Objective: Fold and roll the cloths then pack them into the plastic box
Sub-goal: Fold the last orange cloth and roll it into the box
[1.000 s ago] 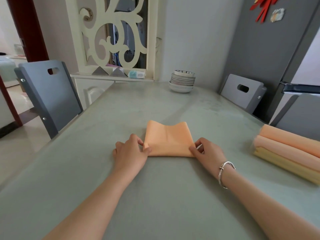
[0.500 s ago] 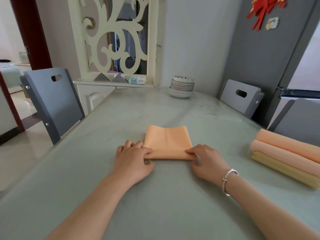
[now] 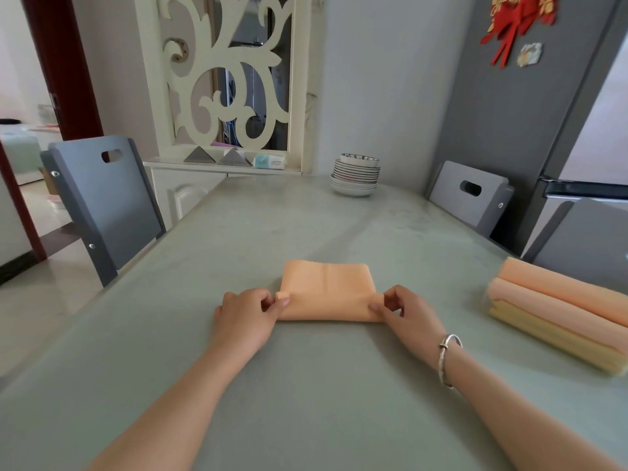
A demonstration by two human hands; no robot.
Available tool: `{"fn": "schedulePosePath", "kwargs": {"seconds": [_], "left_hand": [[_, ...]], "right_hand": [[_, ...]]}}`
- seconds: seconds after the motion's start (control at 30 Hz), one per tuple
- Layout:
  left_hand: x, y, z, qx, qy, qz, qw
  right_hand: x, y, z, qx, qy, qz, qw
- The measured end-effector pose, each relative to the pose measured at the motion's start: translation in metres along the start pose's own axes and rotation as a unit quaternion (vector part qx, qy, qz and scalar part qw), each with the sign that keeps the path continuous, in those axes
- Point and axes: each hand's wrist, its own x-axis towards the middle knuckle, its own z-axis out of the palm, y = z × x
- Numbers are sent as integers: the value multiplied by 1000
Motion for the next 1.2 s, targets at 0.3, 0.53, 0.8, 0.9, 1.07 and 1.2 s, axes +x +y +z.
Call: {"fn": "schedulePosePath", "kwargs": {"seconds": [0.3,0.53,0.8,0.9,1.07,1.2], "left_hand": [[0,13,12,190,58,30,980],[6,6,17,137,135,222,956],[0,3,4,122,51,215,968],[-2,1,3,104,44,187,976],[4,-2,5,2,32,78,996],[2,3,9,9,11,30,999]], "right_hand": [[8,-11,8,-177,18,-18,984],[6,-11,6,-243,13,-198,949],[-2,-11,0,-224,-12,-140,964],[-2,-9,-1,-178,-9,-124,976],[-3,-6,-4,-55,11,-35,998],[0,-6,1,-78,-6,21,997]]}}
